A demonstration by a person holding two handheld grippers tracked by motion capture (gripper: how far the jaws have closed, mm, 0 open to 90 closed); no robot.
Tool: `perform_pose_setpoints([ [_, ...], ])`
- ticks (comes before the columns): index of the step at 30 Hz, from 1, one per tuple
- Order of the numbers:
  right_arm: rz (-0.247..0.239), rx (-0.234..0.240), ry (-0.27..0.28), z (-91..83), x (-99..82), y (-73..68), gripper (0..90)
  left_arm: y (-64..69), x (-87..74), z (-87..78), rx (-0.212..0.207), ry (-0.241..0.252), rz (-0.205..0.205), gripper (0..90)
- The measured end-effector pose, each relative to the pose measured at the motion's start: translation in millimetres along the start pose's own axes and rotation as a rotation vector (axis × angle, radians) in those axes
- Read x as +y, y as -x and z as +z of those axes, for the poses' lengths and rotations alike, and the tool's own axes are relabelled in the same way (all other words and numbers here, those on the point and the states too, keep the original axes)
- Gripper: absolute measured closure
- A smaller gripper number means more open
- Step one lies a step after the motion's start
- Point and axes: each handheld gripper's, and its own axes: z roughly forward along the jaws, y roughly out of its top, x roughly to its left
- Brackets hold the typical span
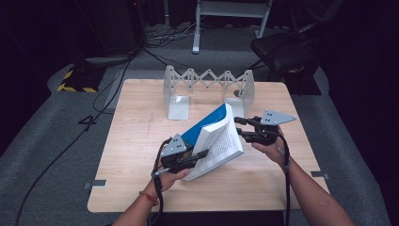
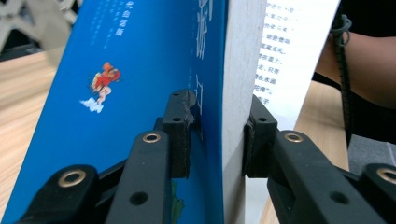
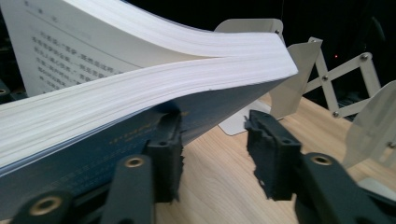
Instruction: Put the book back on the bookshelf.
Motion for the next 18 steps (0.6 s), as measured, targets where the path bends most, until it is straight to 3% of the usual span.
perform_pose_setpoints([
  [4, 0.017, -0.025, 0.004, -13.7, 0.1, 10.2, 64.3, 1.5, 6.8, 18.8, -0.039, 0.012, 0.008, 65.4],
  [8, 0.008, -0.057, -0.025, -21.9, -0.8, 13.8, 65.8, 0.1, 9.6, 25.8, -0.06, 0.018, 0.026, 64.4],
  [13, 0.014, -0.015, -0.045, -21.1, -1.6, 9.9, 65.7, 1.5, 9.7, 19.6, -0.045, 0.02, 0.039, 63.5],
  [18, 0.002, 0.039, -0.022, -17.6, 0.4, -4.7, 62.9, 4.3, 6.2, 2.3, -0.02, 0.013, 0.052, 62.3],
])
